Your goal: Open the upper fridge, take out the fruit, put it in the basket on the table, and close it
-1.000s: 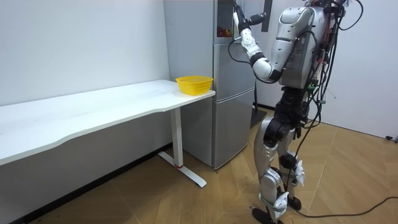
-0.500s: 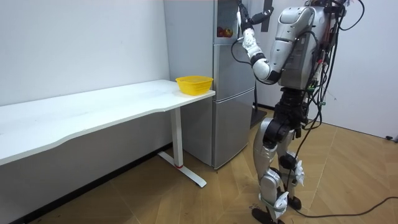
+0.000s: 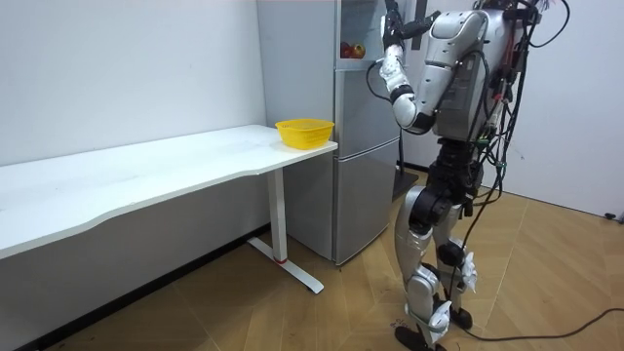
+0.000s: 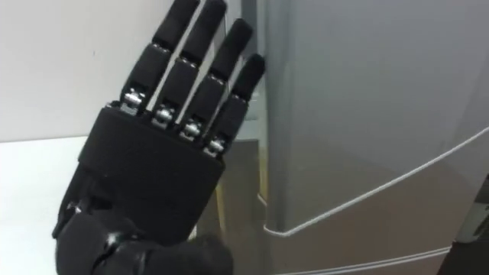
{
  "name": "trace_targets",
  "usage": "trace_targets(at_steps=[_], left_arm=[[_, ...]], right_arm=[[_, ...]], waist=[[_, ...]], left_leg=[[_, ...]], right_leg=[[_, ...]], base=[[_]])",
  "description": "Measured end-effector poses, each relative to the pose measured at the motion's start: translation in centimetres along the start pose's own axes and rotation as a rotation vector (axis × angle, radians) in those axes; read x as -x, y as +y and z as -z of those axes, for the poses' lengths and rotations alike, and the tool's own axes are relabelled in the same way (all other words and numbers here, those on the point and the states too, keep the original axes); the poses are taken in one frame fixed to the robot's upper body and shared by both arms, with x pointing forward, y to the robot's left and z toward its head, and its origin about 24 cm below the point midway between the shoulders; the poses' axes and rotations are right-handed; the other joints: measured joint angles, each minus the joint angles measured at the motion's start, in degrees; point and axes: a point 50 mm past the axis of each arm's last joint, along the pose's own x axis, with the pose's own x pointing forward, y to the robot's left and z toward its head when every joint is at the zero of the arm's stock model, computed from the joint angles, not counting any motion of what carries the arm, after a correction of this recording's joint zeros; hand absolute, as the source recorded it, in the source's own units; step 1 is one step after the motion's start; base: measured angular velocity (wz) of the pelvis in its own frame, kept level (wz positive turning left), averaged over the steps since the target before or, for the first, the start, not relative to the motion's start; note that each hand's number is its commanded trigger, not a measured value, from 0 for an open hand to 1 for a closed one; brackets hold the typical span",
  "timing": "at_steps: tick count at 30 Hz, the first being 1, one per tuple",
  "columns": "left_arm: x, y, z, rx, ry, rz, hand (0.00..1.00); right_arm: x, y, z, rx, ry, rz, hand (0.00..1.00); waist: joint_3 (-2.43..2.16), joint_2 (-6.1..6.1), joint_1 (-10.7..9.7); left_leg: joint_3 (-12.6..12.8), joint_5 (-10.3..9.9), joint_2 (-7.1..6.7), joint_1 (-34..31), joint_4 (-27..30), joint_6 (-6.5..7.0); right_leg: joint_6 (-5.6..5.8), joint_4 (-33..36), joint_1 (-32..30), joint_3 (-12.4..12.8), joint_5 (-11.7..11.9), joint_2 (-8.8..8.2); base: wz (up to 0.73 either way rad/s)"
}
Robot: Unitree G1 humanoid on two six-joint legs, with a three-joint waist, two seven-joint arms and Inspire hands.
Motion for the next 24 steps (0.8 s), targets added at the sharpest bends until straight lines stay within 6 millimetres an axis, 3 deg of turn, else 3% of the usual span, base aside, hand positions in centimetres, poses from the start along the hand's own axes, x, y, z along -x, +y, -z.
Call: trace_targets(at_steps=[8, 13, 16, 24], left_arm=[[-1.7, -2.3, 1.7, 0.117, 0.074, 0.249, 0.00], [-3.9, -4.5, 2.4, 0.153, 0.133, 0.502, 0.00], [-3.9, -4.8, 2.7, 0.169, 0.157, 0.543, 0.00], [-3.9, -4.6, 3.7, 0.243, 0.185, 0.583, 0.00]], right_arm=[[0.0, 0.0, -0.2, 0.014, -0.009, -0.003, 0.00], [0.1, -0.5, -0.9, 0.035, -0.022, 0.011, 0.00], [0.1, -0.8, -0.7, 0.016, -0.019, 0.013, 0.00], [0.1, -1.1, -0.6, 0.004, -0.021, 0.019, 0.00]], waist=[[0.07, -0.42, -0.08], [-0.07, 0.07, -2.78], [-0.39, 0.74, -4.12], [-0.04, 0.37, -6.01]], left_leg=[[0.69, 0.00, 0.03, 0.05, -0.05, 0.08], [1.72, 0.02, 0.25, 0.19, -0.46, 0.02], [2.84, 0.12, 0.36, 0.39, -0.94, -0.23], [3.15, 0.34, 0.70, -0.03, -0.93, -0.91]], right_leg=[[0.04, -0.08, -0.17, 0.05, 0.12, -0.02], [0.38, -0.14, -0.79, 0.04, -0.10, 0.13], [0.68, -0.17, -0.87, -0.02, -0.46, 0.15], [0.66, -0.15, -1.06, -0.30, -0.51, 0.45]], base=[[-0.05], [-0.17], [-0.23], [-0.07]])
